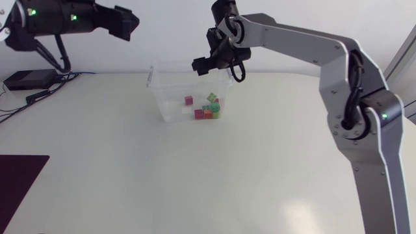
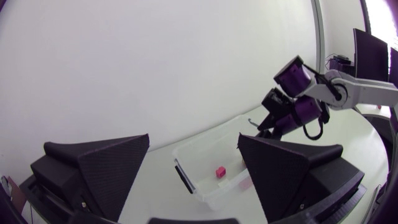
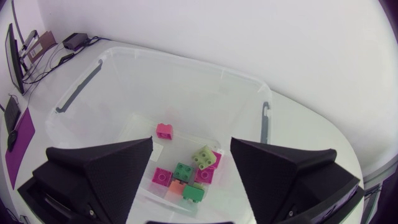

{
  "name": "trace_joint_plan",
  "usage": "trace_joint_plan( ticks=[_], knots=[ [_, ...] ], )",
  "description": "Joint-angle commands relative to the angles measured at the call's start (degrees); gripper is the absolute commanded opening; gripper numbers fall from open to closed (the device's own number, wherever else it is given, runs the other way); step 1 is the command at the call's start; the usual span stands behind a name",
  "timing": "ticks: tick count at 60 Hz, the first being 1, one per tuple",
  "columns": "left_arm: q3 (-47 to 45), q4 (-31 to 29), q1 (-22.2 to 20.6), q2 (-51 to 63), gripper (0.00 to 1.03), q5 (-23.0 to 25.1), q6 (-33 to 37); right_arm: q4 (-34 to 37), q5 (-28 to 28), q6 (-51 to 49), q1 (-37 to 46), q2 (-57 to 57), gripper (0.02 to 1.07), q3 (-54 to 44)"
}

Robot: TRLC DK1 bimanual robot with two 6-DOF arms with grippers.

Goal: Place the duplo bricks in the container

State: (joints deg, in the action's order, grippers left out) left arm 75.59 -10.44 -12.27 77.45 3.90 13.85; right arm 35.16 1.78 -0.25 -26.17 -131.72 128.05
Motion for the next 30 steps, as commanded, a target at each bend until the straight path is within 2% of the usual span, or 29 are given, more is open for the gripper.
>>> trace_joint_plan(
  ticks=[1, 14, 21, 30],
  knots=[
    [-6.07, 0.59, 0.14, -5.82, 1.0, -1.0, 2.76, -2.29, 1.29, -0.72, -0.11, 7.44, 1.03, -6.41],
    [-19.87, 3.58, 1.55, -19.09, 1.0, -1.44, 2.85, -10.28, 5.07, -1.42, -0.02, 26.69, 1.03, -29.7],
    [-30.5, 7.45, 2.25, -27.7, 1.0, -5.04, 2.24, -13.71, 6.74, -1.86, 0.25, 37.85, 1.03, -42.44],
    [-39.91, 10.0, 5.24, -35.53, 1.0, -5.13, 2.24, -17.49, 8.59, -3.09, 1.83, 49.81, 1.03, -55.71]
  ],
)
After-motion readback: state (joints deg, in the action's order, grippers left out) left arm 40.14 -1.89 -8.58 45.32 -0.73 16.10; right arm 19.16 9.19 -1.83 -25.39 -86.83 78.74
